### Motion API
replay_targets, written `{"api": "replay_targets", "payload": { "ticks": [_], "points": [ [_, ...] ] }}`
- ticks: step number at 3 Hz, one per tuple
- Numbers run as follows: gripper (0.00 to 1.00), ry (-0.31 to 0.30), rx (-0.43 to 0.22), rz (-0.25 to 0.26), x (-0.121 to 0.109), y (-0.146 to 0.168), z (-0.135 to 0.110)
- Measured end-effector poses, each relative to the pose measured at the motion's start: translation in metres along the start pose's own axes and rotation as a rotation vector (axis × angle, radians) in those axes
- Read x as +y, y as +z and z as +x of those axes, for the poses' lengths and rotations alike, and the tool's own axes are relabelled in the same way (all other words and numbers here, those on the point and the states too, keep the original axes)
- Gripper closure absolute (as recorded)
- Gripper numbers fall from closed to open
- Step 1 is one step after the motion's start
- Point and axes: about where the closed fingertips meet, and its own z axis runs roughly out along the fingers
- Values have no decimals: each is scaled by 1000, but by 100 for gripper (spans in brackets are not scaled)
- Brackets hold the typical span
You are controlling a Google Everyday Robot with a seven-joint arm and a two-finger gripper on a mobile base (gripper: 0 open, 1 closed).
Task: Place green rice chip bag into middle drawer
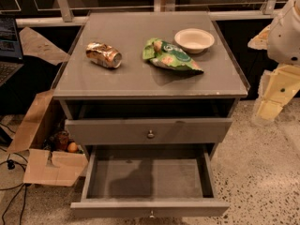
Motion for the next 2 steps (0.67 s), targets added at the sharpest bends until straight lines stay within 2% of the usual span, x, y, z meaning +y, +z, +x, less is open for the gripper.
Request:
{"api": "replay_targets", "payload": {
  "ticks": [1,2],
  "points": [
    [0,0,0,0,0,0,0],
    [0,27,-66,22,-2,3,0]
  ]
}}
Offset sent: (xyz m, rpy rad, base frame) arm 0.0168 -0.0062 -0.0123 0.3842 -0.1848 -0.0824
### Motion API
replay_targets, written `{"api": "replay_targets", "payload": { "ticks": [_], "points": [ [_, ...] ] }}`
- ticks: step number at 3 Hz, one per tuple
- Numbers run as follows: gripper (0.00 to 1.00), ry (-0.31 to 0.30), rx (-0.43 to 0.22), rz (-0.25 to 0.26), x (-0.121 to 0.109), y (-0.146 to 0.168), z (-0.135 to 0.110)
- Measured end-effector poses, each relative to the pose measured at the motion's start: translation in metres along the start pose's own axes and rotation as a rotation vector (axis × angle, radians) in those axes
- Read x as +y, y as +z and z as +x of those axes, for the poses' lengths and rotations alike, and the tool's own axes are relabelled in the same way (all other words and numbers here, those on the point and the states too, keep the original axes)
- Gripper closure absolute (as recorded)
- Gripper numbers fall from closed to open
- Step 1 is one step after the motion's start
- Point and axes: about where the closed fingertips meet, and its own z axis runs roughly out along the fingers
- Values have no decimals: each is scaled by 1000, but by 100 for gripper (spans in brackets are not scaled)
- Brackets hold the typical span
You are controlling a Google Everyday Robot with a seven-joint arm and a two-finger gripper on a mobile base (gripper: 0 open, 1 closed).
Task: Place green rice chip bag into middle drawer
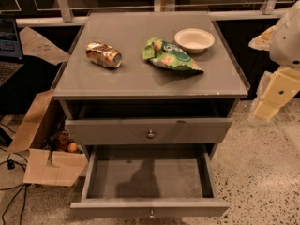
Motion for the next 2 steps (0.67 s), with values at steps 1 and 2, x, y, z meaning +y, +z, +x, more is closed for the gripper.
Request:
{"api": "replay_targets", "payload": {
  "ticks": [1,2],
  "points": [
    [0,96,-178,32,-10,26,25],
    [0,162,-385,46,-33,47,17]
  ]
}}
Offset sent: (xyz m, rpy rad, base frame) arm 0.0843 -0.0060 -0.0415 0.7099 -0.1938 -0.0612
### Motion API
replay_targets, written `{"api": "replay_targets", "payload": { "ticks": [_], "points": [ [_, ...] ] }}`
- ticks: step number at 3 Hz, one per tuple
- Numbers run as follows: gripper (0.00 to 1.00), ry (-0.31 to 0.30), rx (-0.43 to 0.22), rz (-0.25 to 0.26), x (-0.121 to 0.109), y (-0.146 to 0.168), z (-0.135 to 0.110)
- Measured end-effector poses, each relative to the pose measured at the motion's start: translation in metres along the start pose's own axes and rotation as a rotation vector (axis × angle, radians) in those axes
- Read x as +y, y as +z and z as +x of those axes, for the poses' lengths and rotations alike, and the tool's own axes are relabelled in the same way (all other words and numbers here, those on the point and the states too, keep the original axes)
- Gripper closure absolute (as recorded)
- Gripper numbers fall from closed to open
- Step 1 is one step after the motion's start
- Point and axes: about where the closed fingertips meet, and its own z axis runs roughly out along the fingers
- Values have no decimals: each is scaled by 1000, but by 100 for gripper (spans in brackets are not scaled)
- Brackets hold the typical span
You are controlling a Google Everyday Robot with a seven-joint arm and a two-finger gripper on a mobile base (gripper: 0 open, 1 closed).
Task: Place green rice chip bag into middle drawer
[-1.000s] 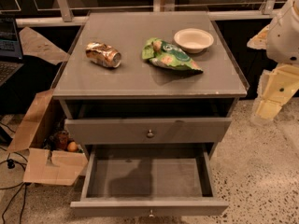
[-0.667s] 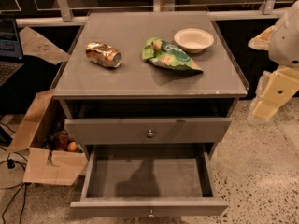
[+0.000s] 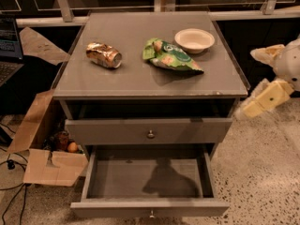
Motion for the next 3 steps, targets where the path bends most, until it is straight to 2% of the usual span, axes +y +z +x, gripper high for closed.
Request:
{"api": "replay_targets", "payload": {
  "ticks": [1,2,3],
  "points": [
    [0,53,-130,36,-21,15,-17],
    [0,94,-173,58,-41,31,-32],
    [0,96,-175,60,-42,32,-33]
  ]
}}
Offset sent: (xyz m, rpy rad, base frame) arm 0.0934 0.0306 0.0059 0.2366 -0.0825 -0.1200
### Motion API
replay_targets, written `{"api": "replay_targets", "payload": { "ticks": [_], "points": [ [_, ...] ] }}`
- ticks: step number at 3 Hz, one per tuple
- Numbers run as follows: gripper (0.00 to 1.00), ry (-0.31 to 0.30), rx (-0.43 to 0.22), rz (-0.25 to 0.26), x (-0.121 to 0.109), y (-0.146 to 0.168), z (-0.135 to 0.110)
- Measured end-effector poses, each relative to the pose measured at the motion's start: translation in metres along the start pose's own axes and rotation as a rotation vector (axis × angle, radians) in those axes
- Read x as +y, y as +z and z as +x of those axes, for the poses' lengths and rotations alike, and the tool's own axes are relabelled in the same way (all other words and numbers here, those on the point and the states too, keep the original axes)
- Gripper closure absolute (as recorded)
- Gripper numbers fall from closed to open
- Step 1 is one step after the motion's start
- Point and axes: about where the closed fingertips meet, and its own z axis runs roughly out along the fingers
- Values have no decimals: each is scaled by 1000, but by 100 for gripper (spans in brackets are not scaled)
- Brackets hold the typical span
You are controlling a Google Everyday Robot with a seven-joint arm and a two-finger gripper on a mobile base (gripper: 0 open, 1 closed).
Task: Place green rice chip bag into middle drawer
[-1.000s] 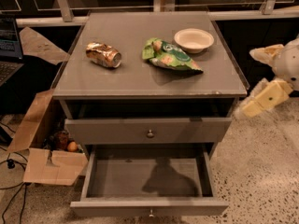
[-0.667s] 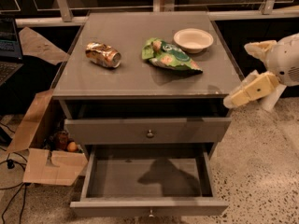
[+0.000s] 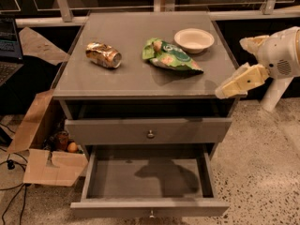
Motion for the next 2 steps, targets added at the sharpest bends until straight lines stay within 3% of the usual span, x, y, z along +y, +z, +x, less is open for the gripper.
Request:
{"api": "replay_targets", "payload": {
  "ticks": [1,2],
  "points": [
    [0,8,0,13,2,0,-1],
    [0,96,-44,68,-6,27,11]
  ]
}}
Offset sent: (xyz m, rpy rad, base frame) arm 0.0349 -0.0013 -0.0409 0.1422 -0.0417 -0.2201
